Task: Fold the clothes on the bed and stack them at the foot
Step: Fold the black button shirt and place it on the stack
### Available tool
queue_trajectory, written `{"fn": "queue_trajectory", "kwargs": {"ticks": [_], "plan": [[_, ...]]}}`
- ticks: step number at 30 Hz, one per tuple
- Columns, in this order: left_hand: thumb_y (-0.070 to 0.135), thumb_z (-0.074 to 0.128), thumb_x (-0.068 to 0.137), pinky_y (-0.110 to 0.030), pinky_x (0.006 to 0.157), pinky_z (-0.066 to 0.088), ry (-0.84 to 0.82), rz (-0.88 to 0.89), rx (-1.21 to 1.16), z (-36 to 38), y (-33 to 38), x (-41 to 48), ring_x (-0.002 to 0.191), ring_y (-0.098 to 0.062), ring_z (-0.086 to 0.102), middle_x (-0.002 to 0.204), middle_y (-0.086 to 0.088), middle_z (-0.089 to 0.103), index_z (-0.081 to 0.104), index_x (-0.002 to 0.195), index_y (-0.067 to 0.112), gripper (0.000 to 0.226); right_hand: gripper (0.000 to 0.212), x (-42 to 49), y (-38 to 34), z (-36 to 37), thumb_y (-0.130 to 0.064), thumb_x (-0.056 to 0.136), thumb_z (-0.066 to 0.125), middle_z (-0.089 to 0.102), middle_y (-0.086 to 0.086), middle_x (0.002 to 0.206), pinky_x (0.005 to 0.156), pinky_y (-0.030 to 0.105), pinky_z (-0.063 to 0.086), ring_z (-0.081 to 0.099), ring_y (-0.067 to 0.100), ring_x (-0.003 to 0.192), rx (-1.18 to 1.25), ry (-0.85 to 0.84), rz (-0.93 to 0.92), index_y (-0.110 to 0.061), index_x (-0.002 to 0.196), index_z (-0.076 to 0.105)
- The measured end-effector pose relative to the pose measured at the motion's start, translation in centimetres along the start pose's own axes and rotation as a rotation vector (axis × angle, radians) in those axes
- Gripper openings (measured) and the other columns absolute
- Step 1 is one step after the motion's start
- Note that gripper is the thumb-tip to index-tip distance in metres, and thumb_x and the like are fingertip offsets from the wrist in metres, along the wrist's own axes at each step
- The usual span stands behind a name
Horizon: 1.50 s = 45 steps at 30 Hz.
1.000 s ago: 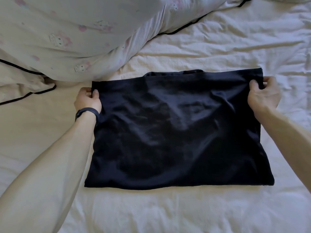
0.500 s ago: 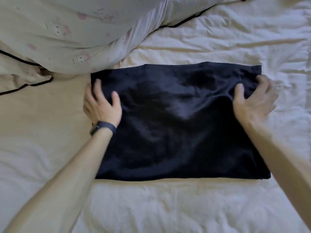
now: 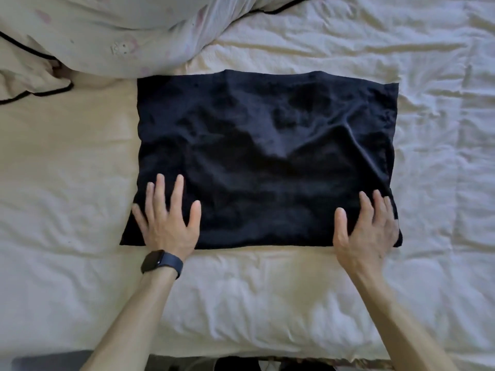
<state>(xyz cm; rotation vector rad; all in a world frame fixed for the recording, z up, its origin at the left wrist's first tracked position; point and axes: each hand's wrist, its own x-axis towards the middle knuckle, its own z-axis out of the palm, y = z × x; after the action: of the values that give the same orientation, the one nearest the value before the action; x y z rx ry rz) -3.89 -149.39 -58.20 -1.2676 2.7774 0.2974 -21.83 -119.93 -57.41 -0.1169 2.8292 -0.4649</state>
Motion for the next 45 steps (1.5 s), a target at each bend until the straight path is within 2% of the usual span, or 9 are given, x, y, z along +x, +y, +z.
{"fn": "queue_trajectory", "kwargs": {"ticks": [3,6,8,12,21,26,34,42,45], "plan": [[0.048,0.065,0.086,-0.052,0.101,0.044,0.228,-0.399,-0.319,-1.8,-1.5,-3.7,0.12,-0.038,0.053,0.135,-0.018,0.053,0.055,0.13,0.012,0.058,0.059,-3.6,1.4,-1.8,-0.051,0.093,0.061,0.051,0.008,0.138,0.113,0.045,0.037,0.047,0.027,0.13,0.4,0.085,0.341,-0.013,0.137,0.05],[0.042,0.075,0.085,-0.04,0.077,0.051,0.013,-0.994,-0.839,-2.4,-0.8,-6.5,0.083,-0.025,0.062,0.105,-0.013,0.063,0.052,0.107,0.01,0.046,0.053,-5.3,1.6,-2.0,-0.034,0.096,0.07,0.058,0.013,0.137,0.101,0.043,0.053,0.066,0.026,0.113,0.978,-0.088,0.858,-0.003,0.135,0.051],[0.037,0.076,0.088,-0.033,0.069,0.051,-0.208,-1.127,-1.081,-1.9,-0.3,-6.9,0.074,-0.021,0.062,0.091,-0.009,0.066,0.06,0.094,0.008,0.034,0.034,-4.6,1.3,-1.9,-0.026,0.097,0.069,0.062,0.015,0.135,0.089,0.036,0.057,0.07,0.021,0.104,1.221,-0.204,1.001,-0.004,0.122,0.06],[0.024,0.077,0.089,-0.026,0.067,0.056,-0.192,-1.188,-1.364,-1.3,-0.1,-5.0,0.086,-0.018,0.068,0.1,-0.006,0.069,0.062,0.094,0.014,0.019,0.023,-3.0,0.3,-1.3,-0.024,0.093,0.075,0.069,0.007,0.122,0.073,0.03,0.057,0.07,0.017,0.098,1.366,-0.166,1.009,-0.015,0.111,0.063],[0.03,0.075,0.091,-0.025,0.062,0.055,-0.001,-1.201,-1.373,-1.0,1.1,-7.4,0.07,-0.016,0.06,0.088,0.0,0.062,0.057,0.083,0.012,0.027,0.015,-4.9,1.3,-1.8,-0.016,0.093,0.075,0.07,-0.004,0.107,0.082,0.03,0.06,0.071,0.011,0.093,1.263,0.046,0.876,-0.018,0.098,0.06],[0.034,0.074,0.091,-0.024,0.057,0.05,-0.024,-1.26,-1.288,-1.3,1.3,-13.8,0.069,-0.018,0.056,0.087,-0.004,0.06,0.058,0.089,0.007,0.031,0.023,-9.1,4.7,-3.3,-0.015,0.096,0.071,0.066,-0.002,0.107,0.057,0.019,0.052,0.065,0.008,0.08,1.236,0.069,0.864,-0.012,0.117,0.062],[0.044,0.073,0.089,-0.026,0.054,0.048,-0.054,-1.345,-1.115,-0.3,-0.4,-26.6,0.061,-0.016,0.056,0.083,-0.003,0.062,0.062,0.102,0.006,0.042,0.035,-19.8,12.4,-3.7,-0.015,0.097,0.07,0.067,0.008,0.123,0.074,0.031,0.055,0.067,0.024,0.107,1.145,0.063,1.0,-0.007,0.129,0.06],[0.033,0.074,0.091,-0.037,0.081,0.057,-0.169,-1.41,-1.154,1.1,-2.0,-31.7,0.099,-0.027,0.066,0.121,-0.013,0.063,0.051,0.132,0.002,0.056,0.033,-24.2,17.4,-3.0,-0.025,0.092,0.077,0.064,0.009,0.107,0.062,0.026,0.053,0.063,0.022,0.085,0.973,-0.146,1.032,-0.007,0.114,0.06],[0.034,0.079,0.085,-0.05,0.104,0.047,-0.123,-1.372,-0.885,-0.4,-1.6,-30.5,0.128,-0.037,0.052,0.145,-0.018,0.046,0.035,0.146,0.009,0.079,0.065,-23.4,18.0,-3.6,-0.037,0.085,0.082,0.055,0.019,0.127,0.093,0.046,0.052,0.058,0.036,0.112,0.587,-0.163,1.035,-0.001,0.13,0.053]]}}
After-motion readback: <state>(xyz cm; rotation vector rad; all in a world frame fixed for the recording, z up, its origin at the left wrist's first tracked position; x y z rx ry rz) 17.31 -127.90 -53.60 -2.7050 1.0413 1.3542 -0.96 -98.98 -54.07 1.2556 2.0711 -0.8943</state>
